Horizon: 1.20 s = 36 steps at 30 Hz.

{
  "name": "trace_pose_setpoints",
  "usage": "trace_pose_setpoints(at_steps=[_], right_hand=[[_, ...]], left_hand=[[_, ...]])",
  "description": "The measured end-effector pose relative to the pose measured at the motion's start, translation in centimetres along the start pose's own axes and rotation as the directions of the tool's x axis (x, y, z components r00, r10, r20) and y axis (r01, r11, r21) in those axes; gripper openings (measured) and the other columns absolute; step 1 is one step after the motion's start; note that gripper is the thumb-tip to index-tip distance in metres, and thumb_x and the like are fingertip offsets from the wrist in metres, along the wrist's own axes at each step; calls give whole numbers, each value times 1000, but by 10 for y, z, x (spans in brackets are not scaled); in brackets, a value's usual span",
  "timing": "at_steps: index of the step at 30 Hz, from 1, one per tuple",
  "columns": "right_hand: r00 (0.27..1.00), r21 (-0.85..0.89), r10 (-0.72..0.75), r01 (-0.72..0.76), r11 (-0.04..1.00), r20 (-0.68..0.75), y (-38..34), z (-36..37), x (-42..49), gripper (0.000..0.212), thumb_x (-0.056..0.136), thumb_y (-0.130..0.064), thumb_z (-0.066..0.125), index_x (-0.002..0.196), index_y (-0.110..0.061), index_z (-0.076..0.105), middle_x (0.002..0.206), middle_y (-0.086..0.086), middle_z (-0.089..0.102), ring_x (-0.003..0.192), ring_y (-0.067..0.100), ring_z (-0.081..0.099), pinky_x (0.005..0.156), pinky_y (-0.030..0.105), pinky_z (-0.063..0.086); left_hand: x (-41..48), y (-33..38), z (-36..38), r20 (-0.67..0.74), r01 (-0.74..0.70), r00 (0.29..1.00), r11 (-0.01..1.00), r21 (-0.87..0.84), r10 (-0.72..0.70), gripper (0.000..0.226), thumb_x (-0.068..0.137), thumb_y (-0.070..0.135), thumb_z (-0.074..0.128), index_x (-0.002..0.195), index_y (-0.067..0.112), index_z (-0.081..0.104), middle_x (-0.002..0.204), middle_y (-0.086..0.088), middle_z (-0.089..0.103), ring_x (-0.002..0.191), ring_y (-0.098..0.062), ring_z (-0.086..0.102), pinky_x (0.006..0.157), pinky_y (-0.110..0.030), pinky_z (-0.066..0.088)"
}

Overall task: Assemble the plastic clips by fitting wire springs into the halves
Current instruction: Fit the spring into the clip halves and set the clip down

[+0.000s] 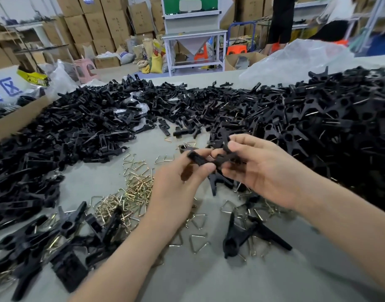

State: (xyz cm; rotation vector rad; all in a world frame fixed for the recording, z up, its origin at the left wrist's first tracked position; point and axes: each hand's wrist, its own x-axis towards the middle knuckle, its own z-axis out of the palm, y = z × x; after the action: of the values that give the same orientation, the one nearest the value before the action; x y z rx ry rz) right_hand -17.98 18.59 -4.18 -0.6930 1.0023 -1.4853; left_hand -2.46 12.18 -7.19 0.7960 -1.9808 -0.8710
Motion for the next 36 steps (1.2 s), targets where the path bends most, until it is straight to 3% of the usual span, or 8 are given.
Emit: trace_pose_setpoints(at_steps=[6,9,13,16,20,27,32,36], right_hand=[[997,146,-7,19,989,-82,6,-15,-9,8,93,-2,50,90,-6,56,73,12,67,61,16,64,59,24,56],[997,26,-20,22,999,-74,14,-14,-8,6,94,-4,50,95,-5,56,76,12,70,60,16,64,55,23,54],[991,-175,-116,103,979,-66,20,-13,-9,8,88,-3,58,94,-5,62,72,7,71,54,10,57,50,17,47],[977,-181,-210,199,963,-41,17,-13,-10,13,74,-2,66,86,-7,71,72,7,69,59,10,60,60,17,51],[959,-241,-282,272,931,-6,13,-14,-14,18,81,4,62,84,-9,76,86,7,74,76,16,70,72,19,55],[945,-431,-324,311,847,47,17,-8,-20,26,77,11,67,83,-14,72,82,-1,73,70,12,68,69,17,53],[931,-353,-364,333,874,-23,17,-7,-19,26,74,12,67,76,-14,71,84,8,74,79,20,71,73,23,57],[926,-331,-377,364,871,25,17,-6,-21,27,74,11,67,74,-15,71,82,7,73,74,17,69,70,21,55]], left_hand=[[-7,5,4,45,0,999,1000,-11,1,35,85,42,58,119,46,49,77,-9,66,73,-26,63,73,-47,51],[-9,7,6,52,-8,999,999,34,6,44,78,55,57,119,43,45,69,-8,64,62,-22,61,63,-41,51],[-8,8,6,70,123,991,968,-218,-110,41,70,46,65,106,38,48,68,-6,68,47,-12,57,47,-20,47],[-7,5,4,80,68,995,980,-186,-54,35,78,35,66,112,40,57,72,2,70,51,-11,61,54,-20,49],[-5,1,5,65,48,997,989,-138,-39,44,86,16,67,119,45,58,72,16,62,65,-13,61,68,-30,56],[-5,2,7,22,-19,1000,992,-124,22,28,83,10,71,100,30,60,84,12,68,78,-10,63,75,-29,53],[-5,4,7,-18,-168,986,984,-67,167,29,85,12,71,101,34,62,94,19,69,90,-6,67,84,-24,53],[-6,4,5,-65,-206,977,978,-16,204,31,84,11,69,101,37,64,95,18,70,89,-4,67,83,-22,54]])
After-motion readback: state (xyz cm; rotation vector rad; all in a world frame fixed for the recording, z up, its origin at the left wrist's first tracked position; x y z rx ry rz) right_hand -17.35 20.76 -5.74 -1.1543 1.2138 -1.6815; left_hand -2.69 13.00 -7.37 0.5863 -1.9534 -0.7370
